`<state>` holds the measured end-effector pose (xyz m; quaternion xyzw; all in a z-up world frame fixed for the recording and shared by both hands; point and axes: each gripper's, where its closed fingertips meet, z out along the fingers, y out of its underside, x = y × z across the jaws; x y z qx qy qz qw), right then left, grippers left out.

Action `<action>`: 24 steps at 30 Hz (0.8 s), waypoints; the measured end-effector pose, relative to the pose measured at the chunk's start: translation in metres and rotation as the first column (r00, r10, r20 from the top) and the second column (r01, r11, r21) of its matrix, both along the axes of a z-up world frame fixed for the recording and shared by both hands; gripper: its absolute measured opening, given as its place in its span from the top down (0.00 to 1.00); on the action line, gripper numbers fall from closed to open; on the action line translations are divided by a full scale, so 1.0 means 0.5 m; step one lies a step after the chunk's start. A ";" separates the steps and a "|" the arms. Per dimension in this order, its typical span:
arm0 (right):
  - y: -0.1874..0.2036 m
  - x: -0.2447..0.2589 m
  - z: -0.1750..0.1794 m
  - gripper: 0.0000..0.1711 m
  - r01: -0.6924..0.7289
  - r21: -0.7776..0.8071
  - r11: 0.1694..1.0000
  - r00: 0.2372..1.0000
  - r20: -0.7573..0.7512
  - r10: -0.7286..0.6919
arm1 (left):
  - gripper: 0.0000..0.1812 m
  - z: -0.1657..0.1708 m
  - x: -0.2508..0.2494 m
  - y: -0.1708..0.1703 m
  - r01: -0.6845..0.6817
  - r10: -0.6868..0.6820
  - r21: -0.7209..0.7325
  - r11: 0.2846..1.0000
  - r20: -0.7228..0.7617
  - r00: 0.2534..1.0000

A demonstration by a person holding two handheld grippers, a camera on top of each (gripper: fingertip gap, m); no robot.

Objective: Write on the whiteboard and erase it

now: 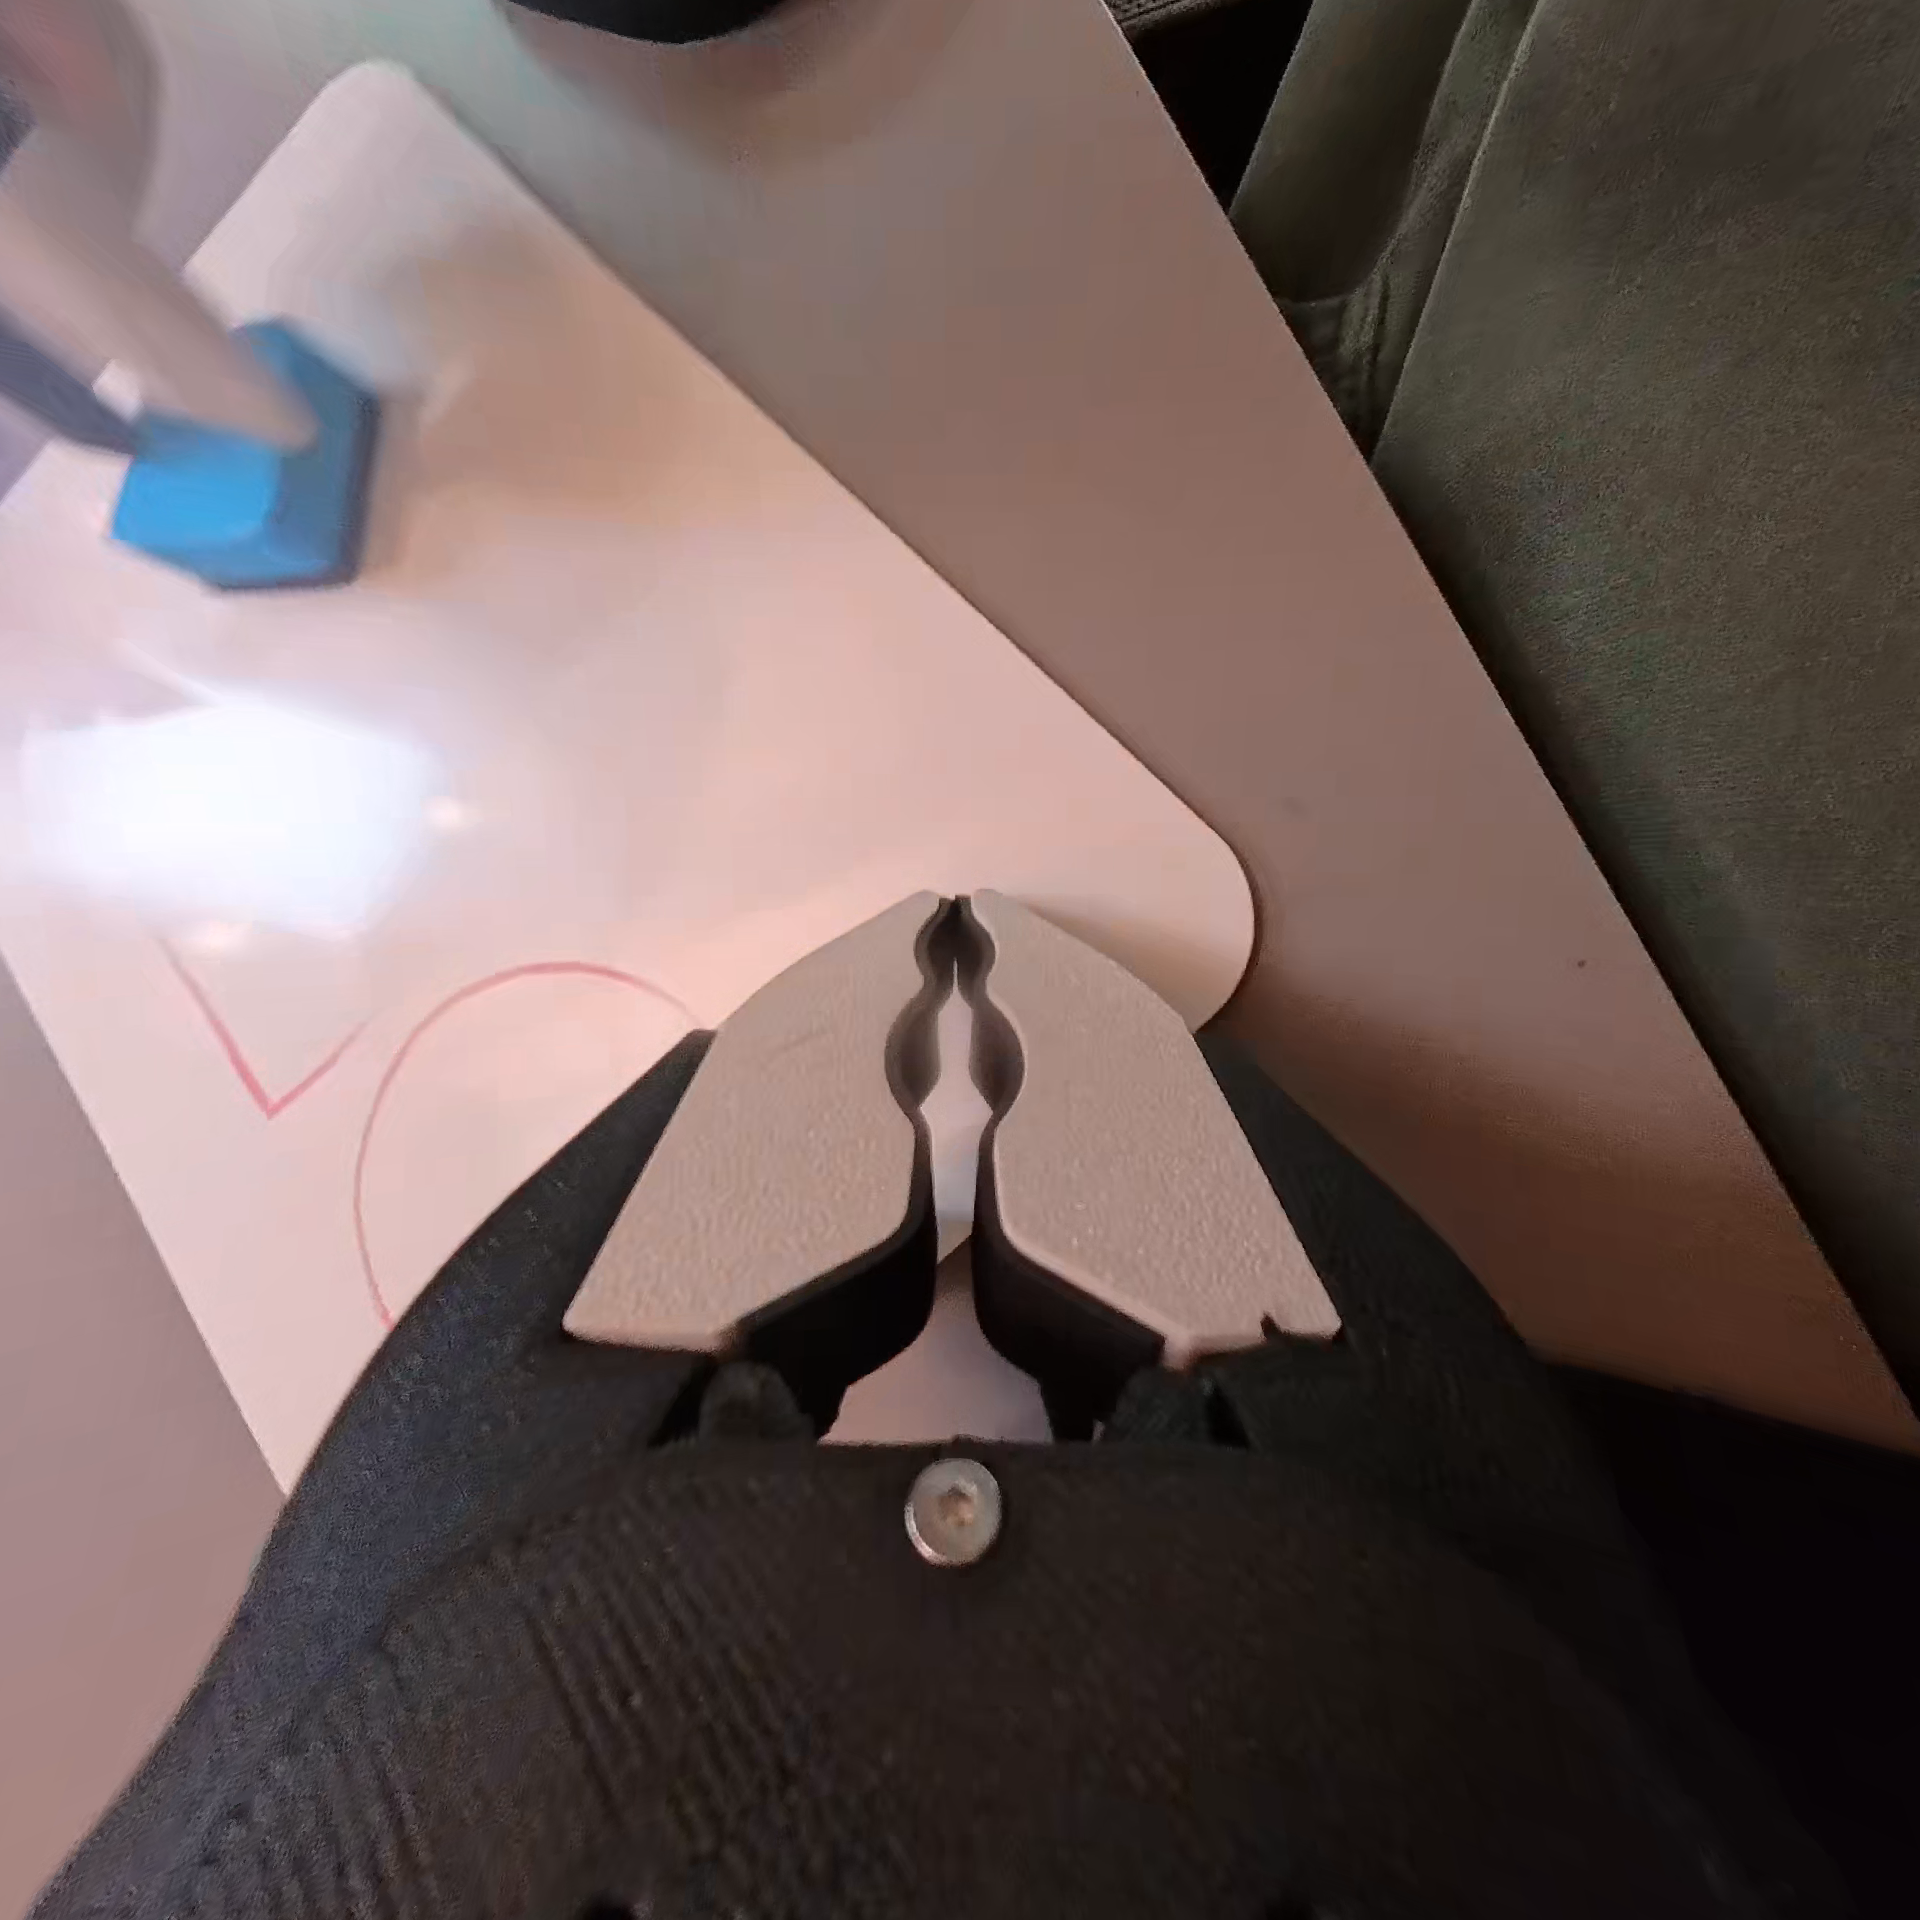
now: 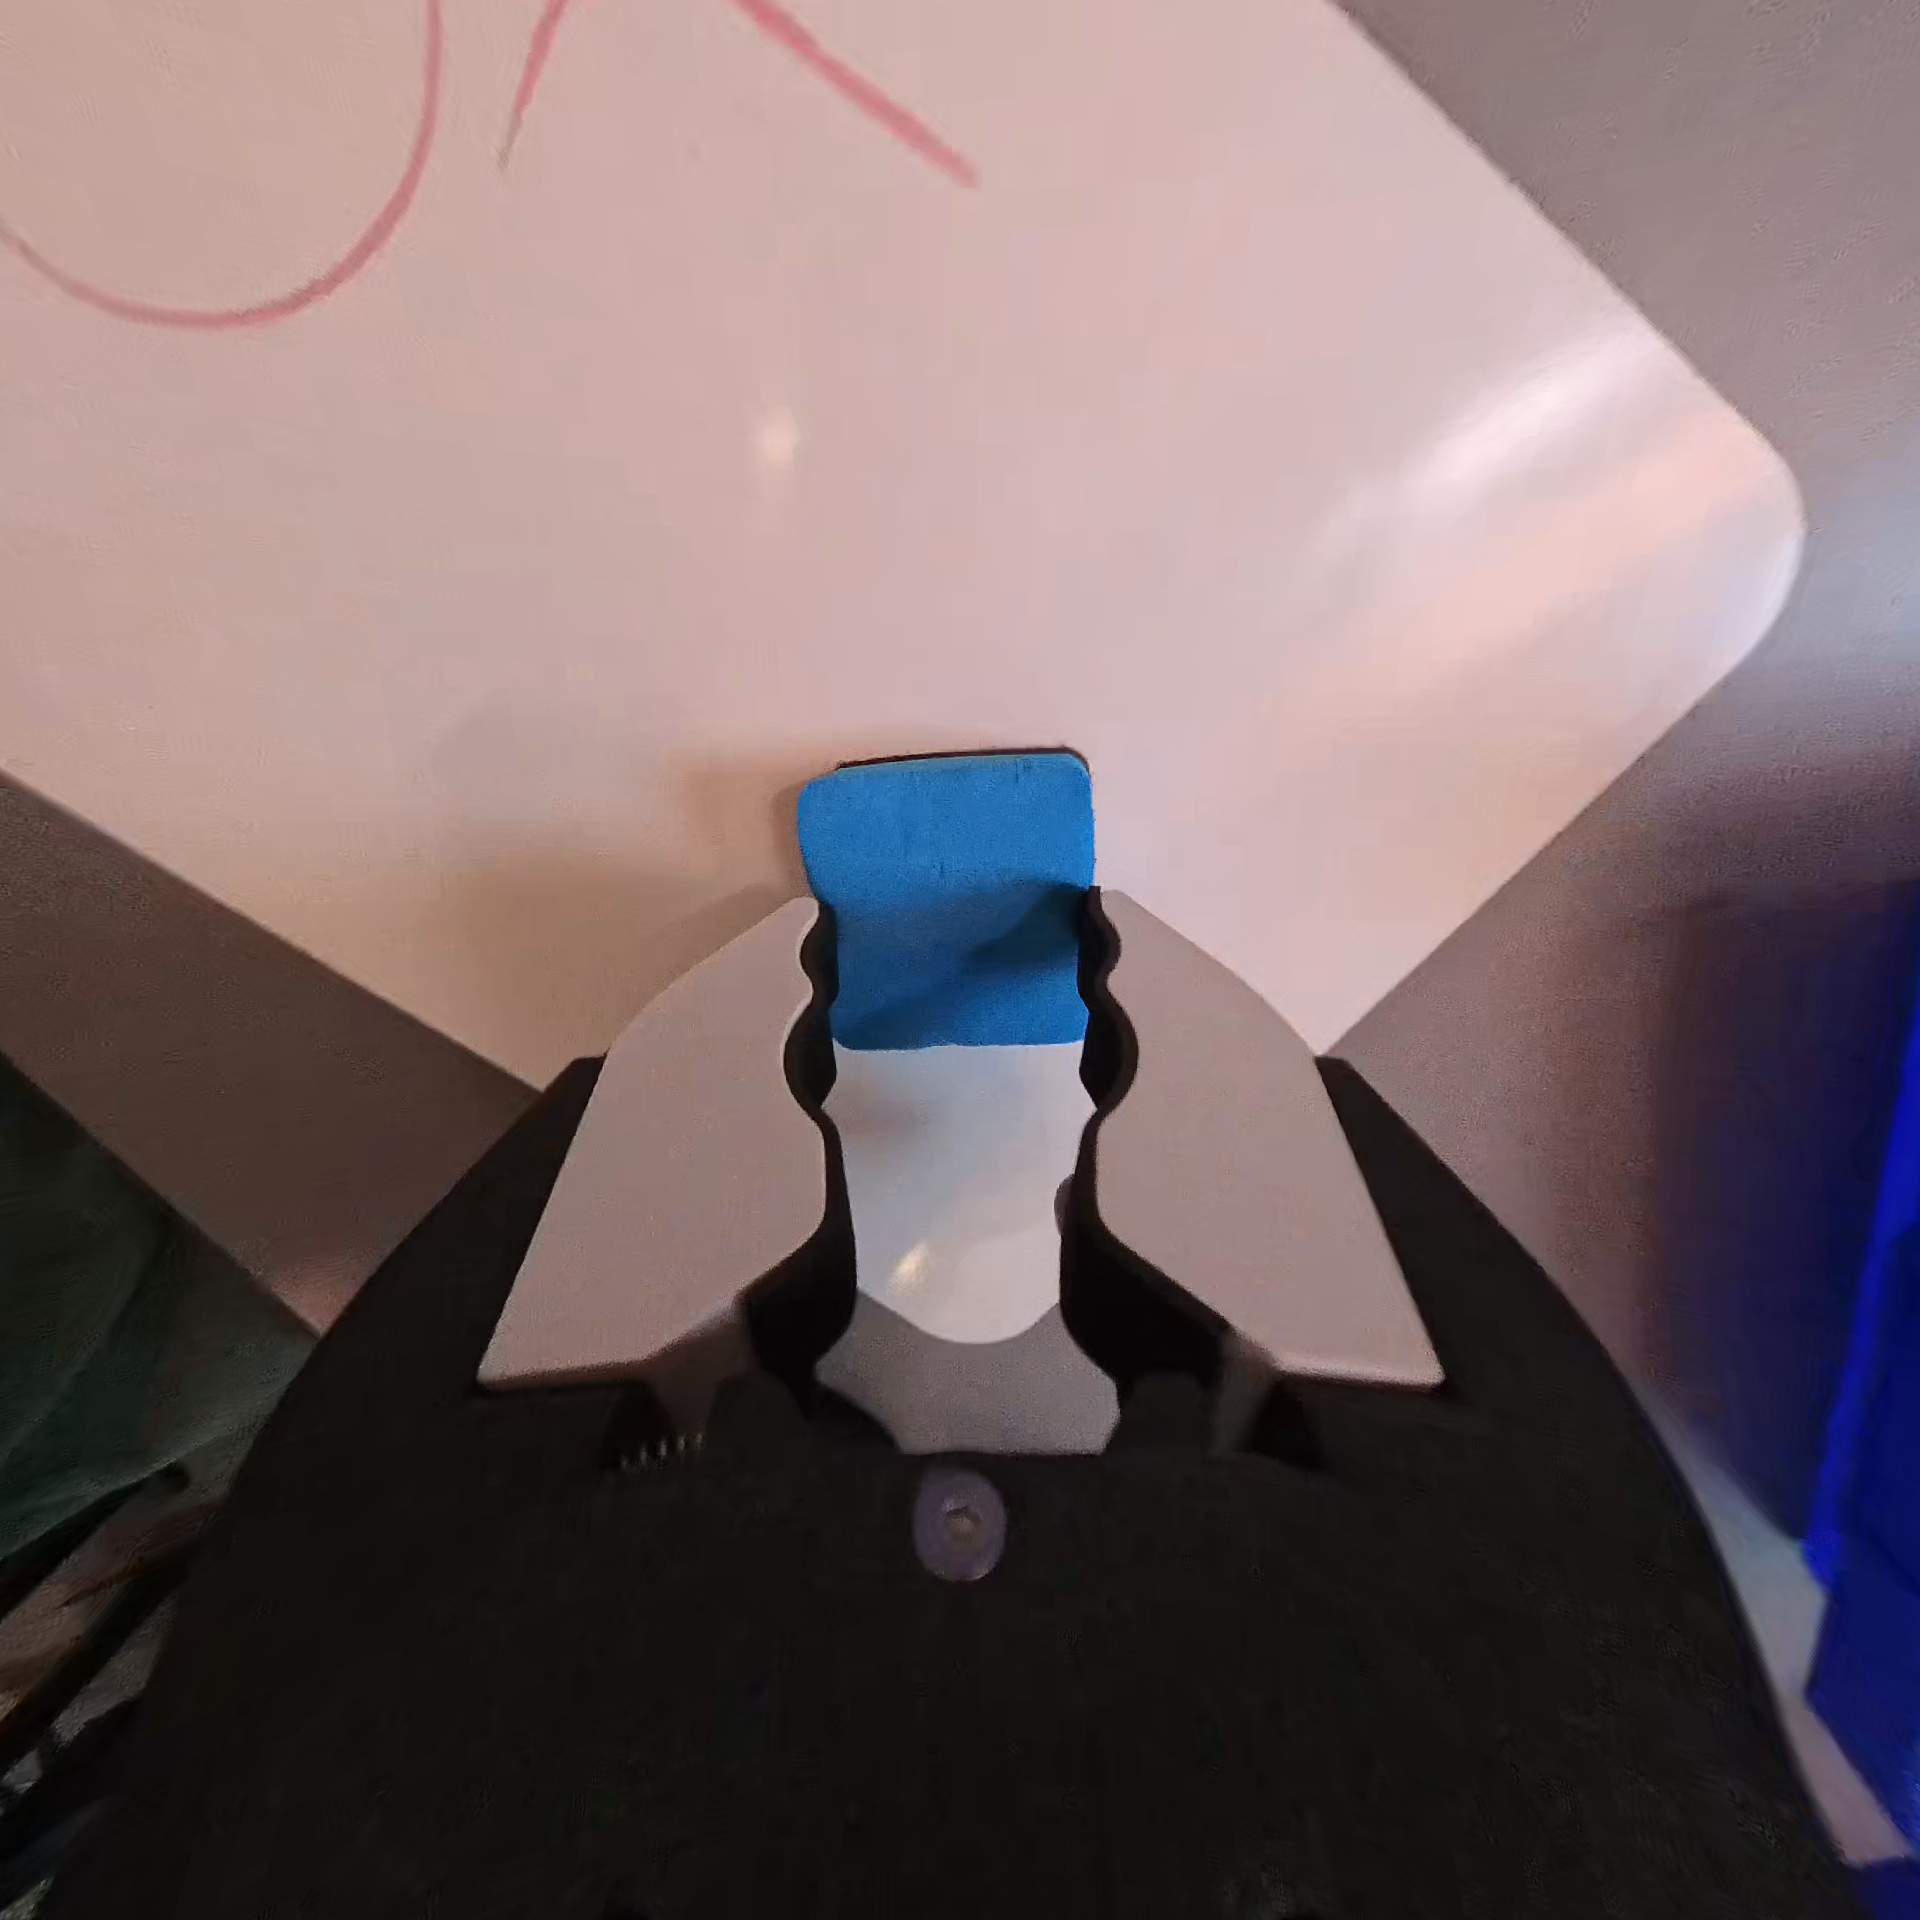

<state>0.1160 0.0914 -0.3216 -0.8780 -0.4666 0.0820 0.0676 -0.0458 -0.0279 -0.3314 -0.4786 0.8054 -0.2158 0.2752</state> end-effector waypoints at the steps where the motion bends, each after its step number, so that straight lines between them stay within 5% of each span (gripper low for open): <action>1: -0.037 0.003 0.000 0.73 -0.015 -0.013 1.000 1.000 0.016 0.015 | 1.00 0.000 0.001 0.000 0.003 -0.003 -0.003 1.000 -0.001 1.000; 5: -0.100 -0.118 0.001 0.73 -0.216 -0.003 0.976 0.976 0.008 0.216 | 1.00 0.000 0.006 -0.005 0.005 -0.005 0.005 1.000 -0.007 1.000; 9: 0.023 -0.255 0.000 0.73 -0.224 0.119 0.967 0.967 -0.095 0.236 | 1.00 0.000 0.008 -0.009 0.002 -0.002 0.025 1.000 0.000 1.000; 11: 0.109 -0.205 0.000 0.73 -0.098 0.112 0.989 0.991 -0.080 0.107 | 1.00 0.000 0.009 -0.007 -0.001 0.001 0.033 0.999 0.000 1.000; 13: 0.110 -0.124 0.000 0.73 -0.043 0.073 0.996 0.999 -0.010 0.043 | 1.00 0.000 0.008 -0.007 0.003 -0.003 0.044 0.999 0.001 1.000; 17: -0.032 -0.174 0.000 0.73 -0.240 -0.006 0.971 0.971 0.022 0.240 | 1.00 0.000 0.008 -0.010 0.021 -0.021 0.014 1.000 0.005 1.000; 19: -0.024 -0.254 0.000 0.73 -0.336 0.042 0.941 0.942 -0.001 0.337 | 1.00 0.000 0.009 -0.013 0.022 -0.022 0.007 1.000 0.009 1.000; 22: 0.114 -0.199 -0.001 0.73 -0.131 0.065 0.989 0.991 -0.017 0.133 | 1.00 0.001 0.004 -0.014 0.017 -0.017 0.045 0.999 0.005 1.000; 24: 0.114 -0.128 -0.002 0.73 -0.055 0.033 0.998 0.998 -0.016 0.056 | 1.00 0.001 0.004 -0.014 0.021 -0.021 0.049 0.999 0.006 1.000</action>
